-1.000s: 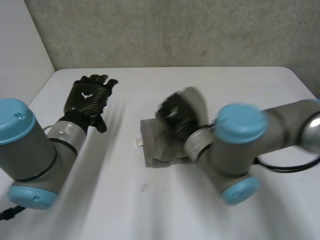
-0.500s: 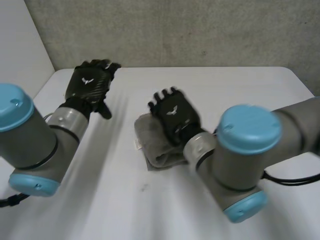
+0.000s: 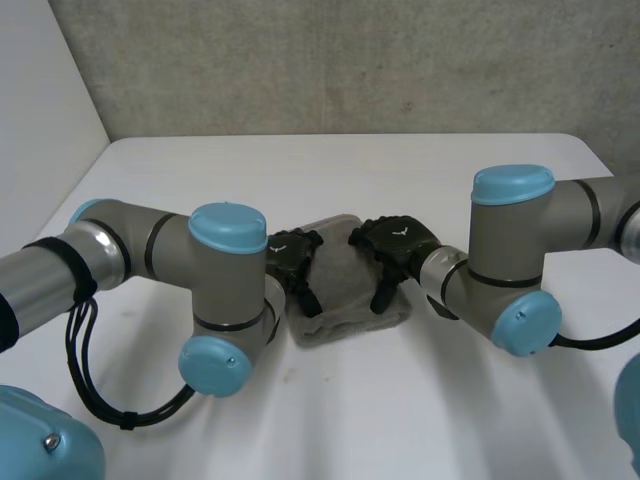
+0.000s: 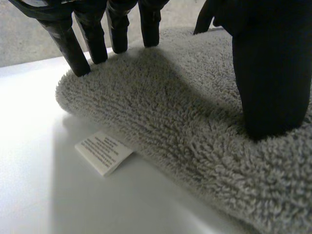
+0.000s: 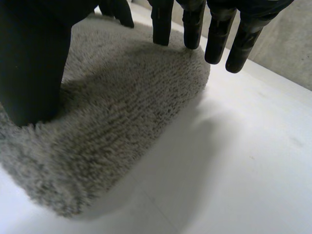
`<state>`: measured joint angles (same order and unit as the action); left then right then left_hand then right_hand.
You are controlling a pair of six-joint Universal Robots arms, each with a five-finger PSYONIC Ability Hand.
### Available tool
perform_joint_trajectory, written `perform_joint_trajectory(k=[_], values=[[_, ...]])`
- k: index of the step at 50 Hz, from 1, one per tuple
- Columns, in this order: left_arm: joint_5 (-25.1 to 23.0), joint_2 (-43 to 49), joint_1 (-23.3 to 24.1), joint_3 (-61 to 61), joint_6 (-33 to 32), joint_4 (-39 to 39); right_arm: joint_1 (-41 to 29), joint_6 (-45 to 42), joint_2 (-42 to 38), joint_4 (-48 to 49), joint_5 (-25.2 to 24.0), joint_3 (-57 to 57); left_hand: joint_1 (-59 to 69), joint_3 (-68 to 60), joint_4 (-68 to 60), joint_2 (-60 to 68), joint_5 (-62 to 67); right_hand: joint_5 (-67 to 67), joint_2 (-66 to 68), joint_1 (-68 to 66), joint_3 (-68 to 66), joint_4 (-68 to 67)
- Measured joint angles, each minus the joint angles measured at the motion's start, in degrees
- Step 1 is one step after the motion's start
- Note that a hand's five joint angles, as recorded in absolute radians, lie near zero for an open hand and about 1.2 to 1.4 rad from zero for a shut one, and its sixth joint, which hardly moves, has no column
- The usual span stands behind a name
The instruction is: Fold the laundry
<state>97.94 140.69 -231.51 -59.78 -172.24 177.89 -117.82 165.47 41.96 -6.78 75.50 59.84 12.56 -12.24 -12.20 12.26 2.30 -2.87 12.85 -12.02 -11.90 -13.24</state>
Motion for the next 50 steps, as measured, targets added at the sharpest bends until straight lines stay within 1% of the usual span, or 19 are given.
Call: perform_joint_trajectory(k=[5,9,11,14,16,18,20,21,22,24,26,28,30,31,33,37,41,50], values=[[-0.1,-0.7,-0.2,-1.0,-0.8,-0.1,-0.1,-2.1,-0.9,-0.1,0.1,-1.4,-0.9,0.8,0.7,-0.8,-0.4,0.2,0.0,0.0,0.0,0.0],[-0.1,-5.4,-0.3,-2.2,-2.4,-0.3,-0.1,-1.2,3.5,-0.1,0.3,-1.9,-2.0,2.0,1.9,-2.0,-0.7,0.2,0.0,0.0,0.0,0.0],[-0.2,-6.1,-0.3,-2.4,-2.6,-0.3,0.0,-0.9,4.2,-0.1,0.4,-1.8,-2.0,2.1,2.0,-2.1,-0.7,0.2,0.0,0.0,0.0,0.0],[-0.2,-12.8,-0.4,-2.9,-3.9,-0.4,0.3,2.3,10.7,0.0,1.8,-1.6,-2.0,2.2,2.2,-2.2,-0.7,0.2,0.0,0.0,0.0,0.0],[-0.2,-18.5,-0.7,-3.1,-4.8,-0.6,0.9,5.3,16.3,0.1,4.1,-1.2,-2.3,2.4,2.3,-2.4,-0.7,0.2,0.0,0.0,0.0,0.0],[-0.2,-19.7,-0.9,-3.1,-5.0,-0.7,1.0,5.8,17.4,0.2,4.6,-1.1,-2.3,2.4,2.3,-2.4,-0.7,0.2,0.0,0.0,0.0,0.0],[-0.2,-25.9,-3.0,-3.1,-6.1,-1.9,2.2,7.8,22.0,0.2,7.6,-0.6,-2.3,2.4,2.3,-2.4,-0.7,0.2,0.0,0.0,0.0,0.0],[-0.2,-25.9,-3.0,-3.1,-6.1,-1.9,2.2,7.8,22.0,0.2,7.6,-0.6,-2.3,2.4,2.3,-2.4,-0.7,0.2,0.0,0.0,0.0,0.0],[-0.3,-29.7,-5.0,-3.1,-6.9,-3.3,3.5,9.0,26.3,0.2,10.6,-0.1,-2.3,2.4,2.3,-2.4,-0.7,0.2,0.0,0.0,0.0,0.0],[-0.4,-32.7,-7.0,-3.0,-7.5,-4.7,4.3,9.4,28.9,0.1,12.5,0.3,-2.3,2.4,2.3,-2.4,-0.7,0.2,0.0,0.0,0.0,0.0],[-1.0,-37.9,-10.7,-2.6,-8.3,-8.9,5.5,9.5,33.7,-0.9,15.3,1.8,-2.3,2.4,2.3,-2.4,-0.7,0.2,0.0,0.0,0.0,0.0],[-1.5,-40.0,-12.1,-2.3,-8.4,-11.0,5.8,9.2,35.6,-1.7,16.0,2.7,-2.3,2.4,2.3,-2.4,-0.7,0.2,0.0,0.0,0.0,0.0],[-1.5,-40.0,-12.1,-2.3,-8.4,-11.0,5.8,9.2,35.6,-1.7,16.0,2.7,-2.3,2.4,2.3,-2.4,-0.7,0.2,0.0,0.0,0.0,0.0],[-2.8,-43.5,-14.0,-1.9,-8.5,-14.5,6.1,8.6,38.8,-3.7,16.6,4.3,-2.3,2.4,2.3,-2.4,-0.7,0.2,0.0,0.0,0.0,0.0],[-4.5,-46.2,-15.4,-2.4,-8.5,-16.8,6.2,8.2,41.2,-5.3,16.6,6.0,-2.3,2.4,2.3,-2.5,-0.7,0.2,0.0,0.0,0.0,0.0],[-6.5,-48.7,-17.1,-4.6,-8.3,-17.9,5.9,7.8,43.7,-6.5,16.5,8.6,-2.3,2.4,2.4,-2.5,-0.7,0.2,0.0,0.0,0.0,0.0],[-7.4,-49.2,-17.9,-6.6,-7.9,-17.1,5.6,7.7,44.8,-6.7,16.4,10.4,-2.3,2.5,2.4,-2.5,-0.7,0.2,0.0,0.0,0.0,0.0],[-7.3,-47.9,-17.8,-11.0,-7.4,-11.4,5.0,7.6,44.7,-5.2,16.4,13.7,-2.3,2.5,2.4,-2.6,-0.7,0.2,0.0,0.0,0.0,0.0]])
